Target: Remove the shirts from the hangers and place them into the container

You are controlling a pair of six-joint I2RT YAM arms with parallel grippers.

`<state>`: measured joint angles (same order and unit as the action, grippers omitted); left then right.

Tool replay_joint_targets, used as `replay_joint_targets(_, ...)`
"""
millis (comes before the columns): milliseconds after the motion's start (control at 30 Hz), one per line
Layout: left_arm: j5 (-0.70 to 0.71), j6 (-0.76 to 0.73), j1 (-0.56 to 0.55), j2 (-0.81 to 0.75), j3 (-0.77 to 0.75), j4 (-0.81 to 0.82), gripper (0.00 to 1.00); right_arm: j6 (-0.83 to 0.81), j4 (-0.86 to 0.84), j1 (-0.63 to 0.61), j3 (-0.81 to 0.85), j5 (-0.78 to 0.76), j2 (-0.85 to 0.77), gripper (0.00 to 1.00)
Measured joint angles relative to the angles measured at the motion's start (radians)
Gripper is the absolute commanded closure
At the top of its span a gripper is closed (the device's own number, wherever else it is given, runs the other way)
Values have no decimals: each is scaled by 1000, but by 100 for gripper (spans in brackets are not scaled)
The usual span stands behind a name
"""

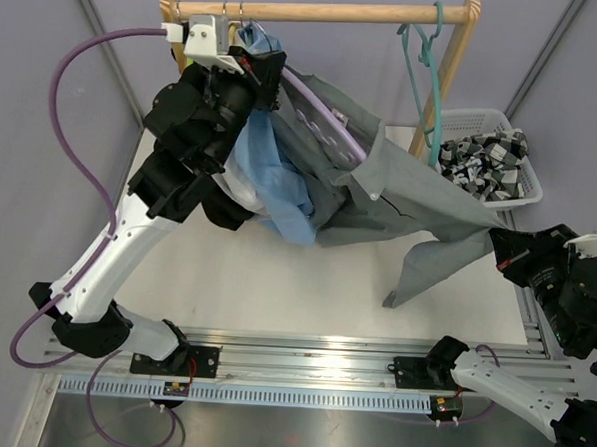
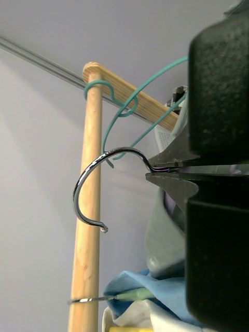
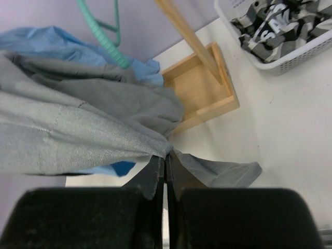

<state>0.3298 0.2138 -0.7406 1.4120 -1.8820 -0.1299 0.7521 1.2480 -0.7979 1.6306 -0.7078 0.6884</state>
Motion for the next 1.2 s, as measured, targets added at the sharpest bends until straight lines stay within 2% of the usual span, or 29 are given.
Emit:
replay_joint_targets(367, 75, -27, 13, -145, 143, 79, 100, 65, 39, -1, 2, -166, -14, 100)
replay_joint_targets(467, 57, 14, 22, -173, 166, 64, 100, 58, 43, -1, -14, -179, -14, 100)
replay_joint_targets(567, -34, 122, 34, -187, 175, 17, 100, 38, 67, 0, -54, -192, -14, 100)
replay_joint_targets(633, -47, 172, -15, -187, 187, -10, 100, 24, 86, 0, -71, -194, -13, 100)
replay_joint_targets(700, -55, 181, -125, -164, 170, -54, 100, 9, 92, 0, -80, -197, -13, 100)
replay_joint_targets(767, -80, 191, -242, -89, 66, -160, 100, -7, 97, 0, -86, -200, -13, 100)
replay_joint_targets(833, -106, 209, -306, -18, -22, -224, 100, -25, 102, 0, -95, -200, -13, 100)
replay_joint_targets(1000, -101, 274, -311, -18, -23, -331, 100, -60, 108, 0, -148, -194, -7, 100)
replay_joint_targets(1200, -75, 392, -327, -143, 69, -469, 100, -95, 87, 0, -181, -187, 21, 100)
